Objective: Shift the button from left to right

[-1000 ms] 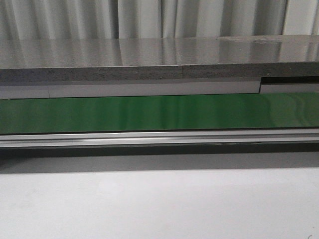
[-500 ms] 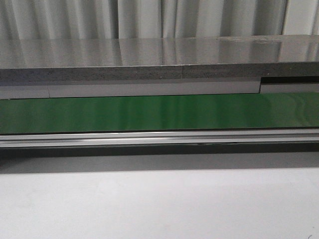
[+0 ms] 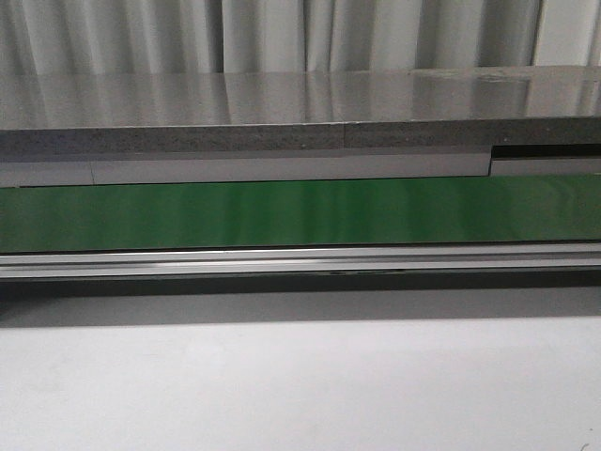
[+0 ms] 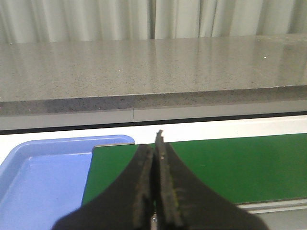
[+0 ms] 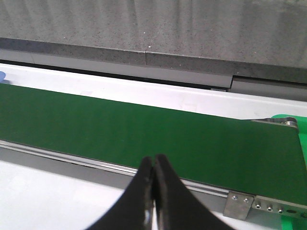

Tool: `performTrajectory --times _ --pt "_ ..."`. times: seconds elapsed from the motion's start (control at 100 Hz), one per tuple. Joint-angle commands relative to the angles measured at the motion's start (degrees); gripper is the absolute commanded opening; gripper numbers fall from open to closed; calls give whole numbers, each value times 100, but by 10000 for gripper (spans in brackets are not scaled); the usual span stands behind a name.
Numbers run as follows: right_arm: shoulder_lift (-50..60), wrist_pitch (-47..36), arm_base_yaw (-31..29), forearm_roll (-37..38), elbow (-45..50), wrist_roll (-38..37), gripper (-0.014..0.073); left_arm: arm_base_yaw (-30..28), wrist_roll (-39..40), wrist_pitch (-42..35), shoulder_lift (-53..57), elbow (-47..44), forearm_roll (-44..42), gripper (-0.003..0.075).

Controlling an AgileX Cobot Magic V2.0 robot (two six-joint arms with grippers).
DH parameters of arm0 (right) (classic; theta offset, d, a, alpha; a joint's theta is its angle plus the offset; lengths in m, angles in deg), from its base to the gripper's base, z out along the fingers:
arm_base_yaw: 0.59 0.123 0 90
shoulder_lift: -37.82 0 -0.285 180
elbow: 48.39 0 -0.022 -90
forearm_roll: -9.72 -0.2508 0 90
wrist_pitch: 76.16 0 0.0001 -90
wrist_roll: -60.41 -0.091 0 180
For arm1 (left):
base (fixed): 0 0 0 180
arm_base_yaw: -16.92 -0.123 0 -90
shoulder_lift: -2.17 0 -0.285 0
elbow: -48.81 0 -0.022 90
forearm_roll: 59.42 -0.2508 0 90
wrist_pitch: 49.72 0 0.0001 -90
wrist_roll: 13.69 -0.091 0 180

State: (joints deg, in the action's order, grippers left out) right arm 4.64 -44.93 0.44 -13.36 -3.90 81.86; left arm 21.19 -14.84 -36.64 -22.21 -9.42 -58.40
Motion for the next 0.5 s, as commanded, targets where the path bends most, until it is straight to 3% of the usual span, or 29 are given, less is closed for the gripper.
performTrajectory --times 0.0,0.26,0.49 --pt "-17 -434 -8 -36 -102 -4 -67 61 15 -469 -30 161 7 -20" --pt "352 -1270 118 118 469 -109 -67 61 15 -469 -30 161 7 -20" --pt "1172 -1668 601 1691 1177 -1508 -67 61 15 -469 -30 161 7 -20"
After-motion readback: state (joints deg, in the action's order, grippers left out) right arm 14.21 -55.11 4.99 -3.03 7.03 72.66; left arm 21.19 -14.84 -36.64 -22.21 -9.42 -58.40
